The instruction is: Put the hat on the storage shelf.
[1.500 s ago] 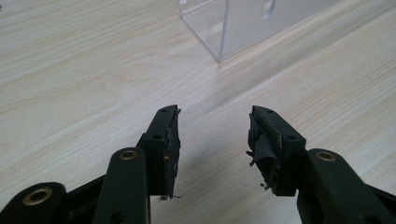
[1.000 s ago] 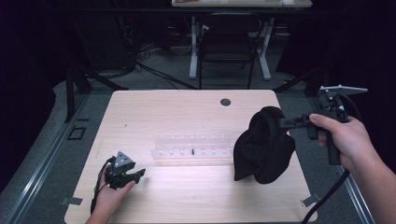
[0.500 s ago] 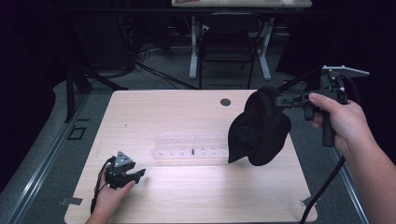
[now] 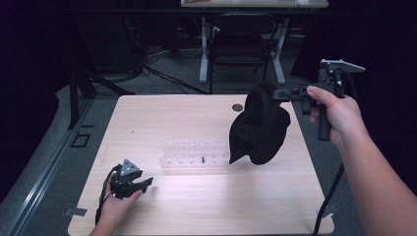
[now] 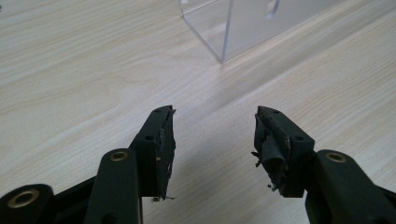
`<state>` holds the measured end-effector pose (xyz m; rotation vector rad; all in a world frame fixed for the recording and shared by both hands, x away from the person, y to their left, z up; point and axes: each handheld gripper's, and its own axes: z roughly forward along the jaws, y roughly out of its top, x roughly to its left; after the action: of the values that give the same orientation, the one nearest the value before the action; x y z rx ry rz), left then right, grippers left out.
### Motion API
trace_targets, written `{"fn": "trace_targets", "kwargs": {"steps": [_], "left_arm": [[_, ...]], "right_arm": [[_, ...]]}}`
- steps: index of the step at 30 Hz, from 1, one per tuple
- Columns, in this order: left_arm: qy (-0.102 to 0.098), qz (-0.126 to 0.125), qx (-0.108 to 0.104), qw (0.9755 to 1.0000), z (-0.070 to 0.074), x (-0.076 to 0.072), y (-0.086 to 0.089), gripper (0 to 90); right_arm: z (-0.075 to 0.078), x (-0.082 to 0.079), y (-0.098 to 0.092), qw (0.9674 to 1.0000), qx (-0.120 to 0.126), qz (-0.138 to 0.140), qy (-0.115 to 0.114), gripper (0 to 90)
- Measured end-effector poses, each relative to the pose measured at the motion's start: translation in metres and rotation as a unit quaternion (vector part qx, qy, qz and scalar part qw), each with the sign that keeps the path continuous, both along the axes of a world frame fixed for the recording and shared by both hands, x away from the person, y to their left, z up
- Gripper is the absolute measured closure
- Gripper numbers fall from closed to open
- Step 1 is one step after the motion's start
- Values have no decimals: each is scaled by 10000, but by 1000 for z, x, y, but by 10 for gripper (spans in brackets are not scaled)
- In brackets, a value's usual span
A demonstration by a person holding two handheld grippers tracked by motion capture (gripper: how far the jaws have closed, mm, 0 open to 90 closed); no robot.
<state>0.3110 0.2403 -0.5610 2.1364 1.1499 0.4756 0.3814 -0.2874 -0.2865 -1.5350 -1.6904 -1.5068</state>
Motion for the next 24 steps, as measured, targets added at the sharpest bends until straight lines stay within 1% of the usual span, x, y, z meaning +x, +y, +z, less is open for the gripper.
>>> {"fn": "trace_targets", "kwargs": {"steps": [4, 6, 8, 9, 10, 11, 12, 14, 15, 17, 18, 23, 24], "left_arm": [[7, 0, 10, 10000, 0, 0, 0, 479], [14, 0, 4, 10000, 0, 0, 0, 480], [9, -1, 3, 10000, 0, 0, -1, 480], [3, -5, 4, 10000, 0, 0, -1, 480], [5, -9, 7, 10000, 0, 0, -1, 480], [-25, 8, -9, 10000, -1, 0, -1, 480], [-25, 8, -9, 10000, -1, 0, -1, 480], [-26, 8, -6, 10000, -1, 0, -1, 480], [15, -15, 11, 10000, 0, 0, -1, 480], [13, -11, 4, 10000, 0, 0, -1, 480], [7, -15, 1, 10000, 0, 0, -1, 480], [8, -13, 1, 10000, 0, 0, 0, 480], [-18, 4, -4, 10000, 0, 0, 0, 480]], "right_arm": [[-2, 3, 6, 10000, 26, 71, -7, 881], [-5, 6, 14, 9999, 20, 114, 1, 881], [-6, 7, 15, 9999, 38, 109, -12, 881], [-8, 9, 21, 9998, 64, 167, -47, 880], [-8, 9, 21, 9998, 64, 167, -47, 880], [-10, 11, 27, 9997, 61, 202, -83, 880], [-10, 11, 27, 9997, 61, 202, -83, 880], [-13, 13, 34, 9996, 80, 242, -88, 881], [-14, 14, 37, 9996, 99, 232, -113, 881], [-15, 17, 42, 9995, 133, 254, -122, 881], [-17, 19, 50, 9994, 159, 284, -133, 882], [-20, 22, 61, 9993, 165, 280, -192, 882], [-20, 23, 63, 9993, 169, 277, -205, 882]]}}
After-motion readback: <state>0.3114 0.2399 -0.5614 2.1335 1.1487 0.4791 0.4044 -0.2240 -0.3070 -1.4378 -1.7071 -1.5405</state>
